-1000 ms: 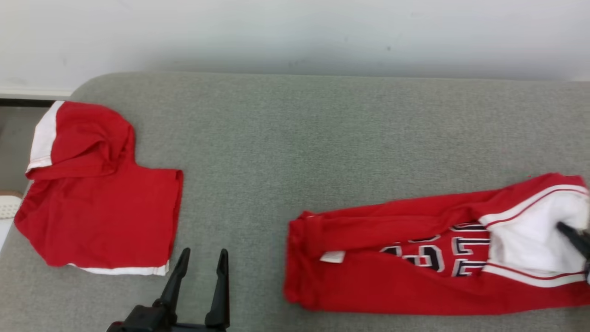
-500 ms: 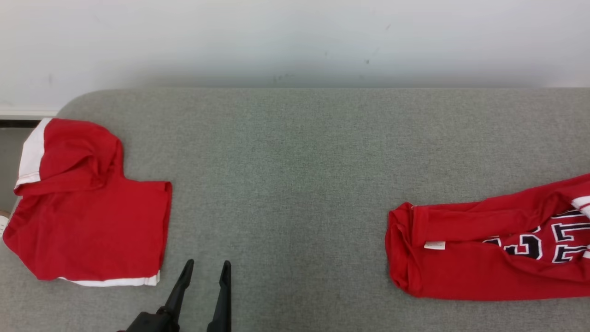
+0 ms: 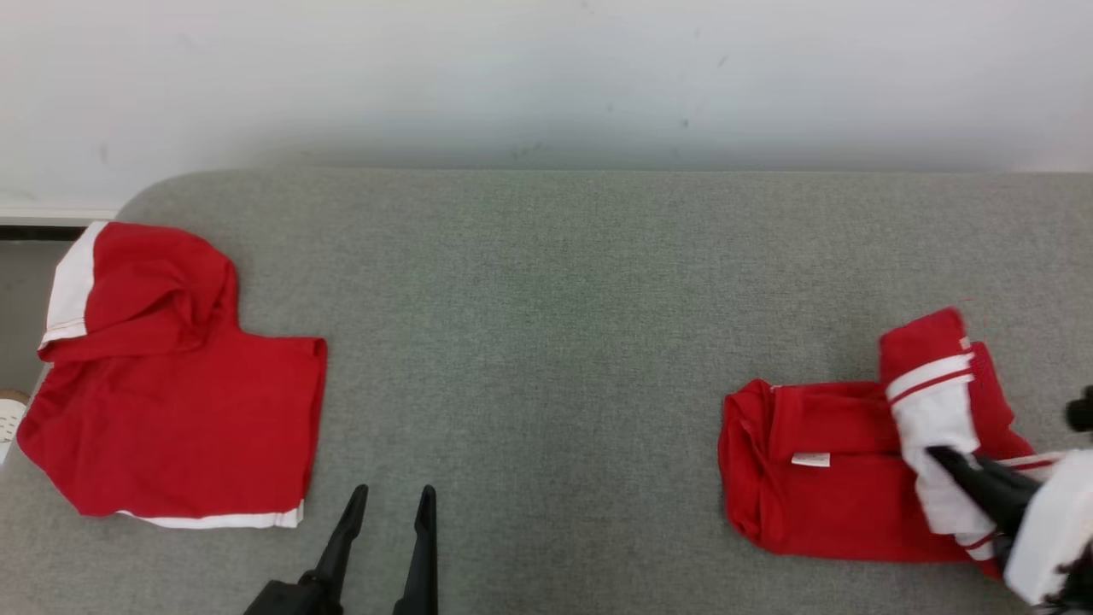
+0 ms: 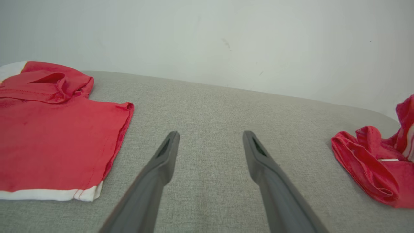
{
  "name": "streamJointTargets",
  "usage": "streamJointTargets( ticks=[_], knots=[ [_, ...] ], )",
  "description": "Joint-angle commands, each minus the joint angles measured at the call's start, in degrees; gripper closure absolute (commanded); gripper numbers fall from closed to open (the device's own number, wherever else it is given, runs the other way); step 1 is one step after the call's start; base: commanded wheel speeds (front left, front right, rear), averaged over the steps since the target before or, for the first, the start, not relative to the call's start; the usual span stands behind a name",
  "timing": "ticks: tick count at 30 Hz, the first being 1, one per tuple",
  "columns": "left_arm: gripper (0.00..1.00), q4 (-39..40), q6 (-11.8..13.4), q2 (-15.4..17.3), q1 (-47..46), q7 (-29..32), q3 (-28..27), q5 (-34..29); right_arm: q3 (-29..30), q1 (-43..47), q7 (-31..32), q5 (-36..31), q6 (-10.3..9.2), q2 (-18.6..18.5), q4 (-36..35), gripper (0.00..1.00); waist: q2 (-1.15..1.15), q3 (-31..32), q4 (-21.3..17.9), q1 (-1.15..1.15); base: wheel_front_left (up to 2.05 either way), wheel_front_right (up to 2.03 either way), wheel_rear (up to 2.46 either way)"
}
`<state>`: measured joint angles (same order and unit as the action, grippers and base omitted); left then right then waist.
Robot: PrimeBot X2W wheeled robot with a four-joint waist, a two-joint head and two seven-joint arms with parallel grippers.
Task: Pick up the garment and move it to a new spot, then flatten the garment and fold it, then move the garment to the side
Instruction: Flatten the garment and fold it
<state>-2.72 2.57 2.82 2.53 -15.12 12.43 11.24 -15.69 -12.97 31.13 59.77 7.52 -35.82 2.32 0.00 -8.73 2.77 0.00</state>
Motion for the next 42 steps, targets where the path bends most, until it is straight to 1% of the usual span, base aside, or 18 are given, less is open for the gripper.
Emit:
streamJointTargets(
  ticks=[1,5,8,10,13,16,18,19,20,21,22,23,28,33,35,37,40,42],
  knots=[
    [0.0,0.0,0.2,0.2,0.1,0.0,0.0,0.3,-0.4,0.4,-0.8,-2.2,-0.08,2.1,0.7,1.0,0.0,0.0,0.2,0.0,0.0,0.0,0.0],
    [0.0,-0.3,0.5,0.2,0.6,0.0,0.1,0.5,-1.3,-0.4,-2.7,-7.6,-0.08,10.2,4.0,1.0,0.0,0.2,0.5,0.0,0.0,0.0,0.0],
    [0.0,-0.7,0.3,0.2,0.5,0.0,0.1,0.4,-1.2,-1.5,-3.6,-11.0,-0.07,15.2,6.8,1.0,0.0,0.2,0.7,0.0,0.0,0.0,0.0],
    [0.0,-1.1,0.3,0.2,0.3,0.0,0.2,0.3,-1.1,-1.8,-4.1,-12.7,-0.07,17.9,8.5,1.0,0.0,0.3,1.0,0.0,0.0,0.0,0.0],
    [0.0,-1.3,0.5,0.2,0.2,0.0,0.3,0.4,-0.7,-2.1,-4.6,-14.6,-0.07,20.8,10.0,1.0,0.0,0.5,1.3,0.0,0.0,0.0,0.0],
    [0.0,-1.6,0.7,0.2,0.7,0.0,0.3,0.7,0.0,-2.1,-5.5,-16.0,-0.07,22.9,11.0,1.0,0.0,0.7,1.4,0.0,0.0,0.0,0.0],
    [0.0,-1.8,0.7,0.2,1.1,0.0,0.3,0.7,0.4,-2.3,-6.3,-16.5,-0.07,24.2,11.4,0.97,0.0,0.9,1.4,0.0,0.0,0.0,0.0],
    [0.0,-1.9,0.7,0.2,1.2,0.0,0.3,0.7,0.5,-2.4,-6.6,-16.6,-0.07,24.8,11.7,0.98,0.0,1.0,1.3,0.0,0.0,0.0,0.0],
    [0.0,-2.0,0.7,0.2,1.3,0.0,0.3,0.8,0.6,-2.6,-6.8,-16.8,-0.07,25.3,12.0,0.96,0.0,1.1,1.2,0.0,0.0,0.0,0.0],
    [0.0,-2.1,0.8,0.2,1.4,0.0,0.3,0.8,0.8,-2.7,-7.3,-17.0,-0.07,26.0,12.2,0.81,0.0,1.2,1.1,0.0,0.0,0.0,0.0],
    [0.0,-2.1,0.8,0.2,1.5,0.0,0.3,0.9,1.2,-2.9,-7.7,-17.0,-0.07,26.8,12.5,0.53,0.0,1.4,1.0,0.0,0.0,0.0,0.0],
    [0.0,-2.2,0.7,0.2,1.6,0.0,0.4,1.0,1.6,-3.2,-8.2,-16.8,-0.07,27.7,12.7,0.0,0.0,1.5,0.9,0.0,0.0,0.0,0.0],
    [0.0,-2.4,0.6,0.2,2.0,0.0,0.5,0.7,1.6,-3.6,-10.4,-15.5,-0.07,30.2,11.4,0.0,0.0,2.1,0.2,0.0,0.0,0.0,0.0],
    [0.0,-2.3,0.5,0.2,2.6,0.0,0.4,0.4,2.0,-2.0,-13.9,-13.9,-0.07,30.9,6.3,0.0,0.0,2.6,-0.1,0.0,0.0,0.0,0.0],
    [0.0,-2.3,0.6,0.2,2.7,0.0,0.2,0.4,2.5,-0.9,-15.6,-13.8,-0.07,30.1,3.1,0.0,0.0,2.9,-0.3,0.0,0.0,0.0,0.0],
    [0.0,-2.2,0.7,0.2,3.2,0.0,-0.1,0.5,3.5,0.5,-18.1,-15.0,-0.07,28.7,0.1,0.0,0.0,3.4,-0.5,0.0,0.0,0.0,0.0],
    [0.0,-1.9,0.8,0.2,4.0,0.0,-0.4,0.6,5.5,2.8,-23.1,-19.2,-0.07,25.5,-3.4,0.0,0.0,4.1,-1.0,0.0,0.0,0.0,0.0],
    [0.0,-1.6,1.0,0.2,4.3,0.0,-0.8,0.6,7.0,4.4,-26.9,-22.8,-0.07,23.5,-4.2,0.0,0.0,4.7,-1.4,0.0,0.0,0.0,0.0]
  ],
)
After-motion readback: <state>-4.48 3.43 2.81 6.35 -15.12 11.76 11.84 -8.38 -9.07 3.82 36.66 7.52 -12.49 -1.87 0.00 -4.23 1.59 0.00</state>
